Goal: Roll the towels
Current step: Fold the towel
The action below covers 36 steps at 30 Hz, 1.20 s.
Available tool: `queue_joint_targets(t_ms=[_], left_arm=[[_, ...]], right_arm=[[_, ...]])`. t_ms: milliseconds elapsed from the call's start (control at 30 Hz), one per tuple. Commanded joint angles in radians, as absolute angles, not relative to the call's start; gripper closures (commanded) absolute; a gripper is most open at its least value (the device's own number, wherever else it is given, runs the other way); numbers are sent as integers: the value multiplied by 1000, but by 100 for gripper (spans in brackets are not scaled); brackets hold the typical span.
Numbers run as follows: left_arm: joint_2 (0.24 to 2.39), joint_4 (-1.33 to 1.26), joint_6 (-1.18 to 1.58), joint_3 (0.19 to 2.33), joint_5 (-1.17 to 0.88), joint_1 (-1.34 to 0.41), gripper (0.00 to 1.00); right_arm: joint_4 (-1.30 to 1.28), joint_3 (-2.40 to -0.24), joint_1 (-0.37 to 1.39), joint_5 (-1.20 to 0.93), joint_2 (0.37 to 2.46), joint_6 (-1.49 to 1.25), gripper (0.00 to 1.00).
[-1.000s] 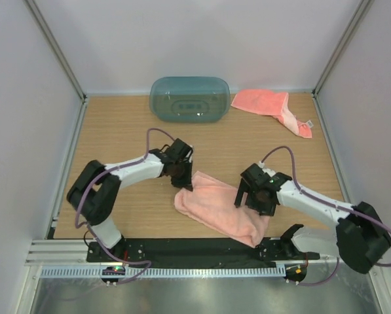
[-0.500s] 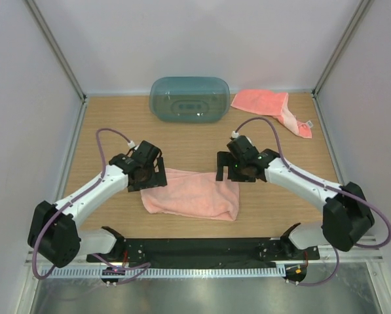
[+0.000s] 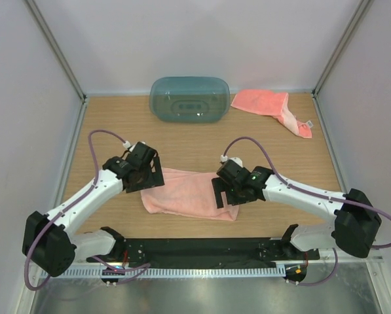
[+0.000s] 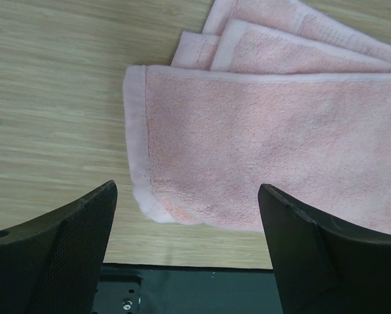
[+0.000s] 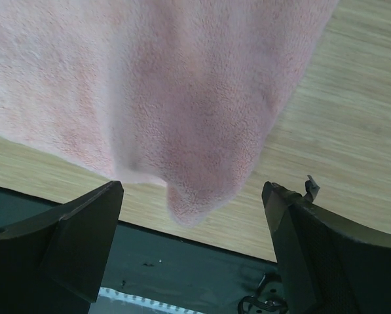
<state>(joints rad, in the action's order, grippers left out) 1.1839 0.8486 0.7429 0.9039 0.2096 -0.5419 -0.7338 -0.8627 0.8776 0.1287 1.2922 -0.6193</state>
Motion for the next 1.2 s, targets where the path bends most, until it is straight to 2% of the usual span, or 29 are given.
queue_joint_targets(t_ms=[0,133,167,267,333,367,400,433,467,500,533,567,600,700,767,800,867,900,933,1000,1167], left_arm=[[1167,851,772,861,221,-540,12],[1178,789,782,828,181,-537,18],[1186,779,782,824,175,-537,19],[1207,730,781,805,143,-537,26],[1216,704,775,796,129,-537,40],[1223,680,772,793,120,-537,47],[1224,672,769,793,118,-537,61],[1227,658,761,798,114,-537,68],[1232,650,753,808,110,-537,73],[1236,647,746,818,107,-537,83],[1244,647,729,828,104,-537,87],[1250,649,721,844,101,-537,91],[1264,652,715,871,88,-537,99],[1279,650,693,932,55,-538,99],[1290,663,672,962,31,-537,93],[1295,679,672,980,44,-538,76],[1304,741,684,1009,133,-537,56],[1305,762,710,1008,168,-537,41],[1299,776,727,987,195,-537,37],[1292,755,764,945,184,-537,33],[1339,644,802,829,86,-537,34]], right_arm=[[-776,-850,902,212,1278,-657,4],[-758,-830,902,216,1272,-657,18],[-752,-827,902,212,1279,-654,28],[-718,-808,900,187,1290,-644,49],[-700,-799,902,178,1293,-643,59],[-689,-792,902,178,1292,-643,69],[-684,-787,902,176,1292,-643,73],[-681,-784,902,178,1290,-643,83],[-683,-784,900,179,1287,-643,88],[-684,-784,902,179,1282,-644,91],[-699,-787,902,190,1269,-646,98],[-713,-791,902,205,1261,-650,99],[-733,-796,902,222,1250,-661,99],[-839,-818,900,316,1189,-690,99],[-887,-819,900,344,1134,-745,99],[-911,-824,896,366,1123,-780,99],[-989,-833,891,402,1111,-886,99],[-999,-827,891,409,1101,-906,99],[-997,-804,890,407,1094,-926,99],[-976,-772,891,375,1078,-959,99],[-893,-698,891,304,1091,-960,99]])
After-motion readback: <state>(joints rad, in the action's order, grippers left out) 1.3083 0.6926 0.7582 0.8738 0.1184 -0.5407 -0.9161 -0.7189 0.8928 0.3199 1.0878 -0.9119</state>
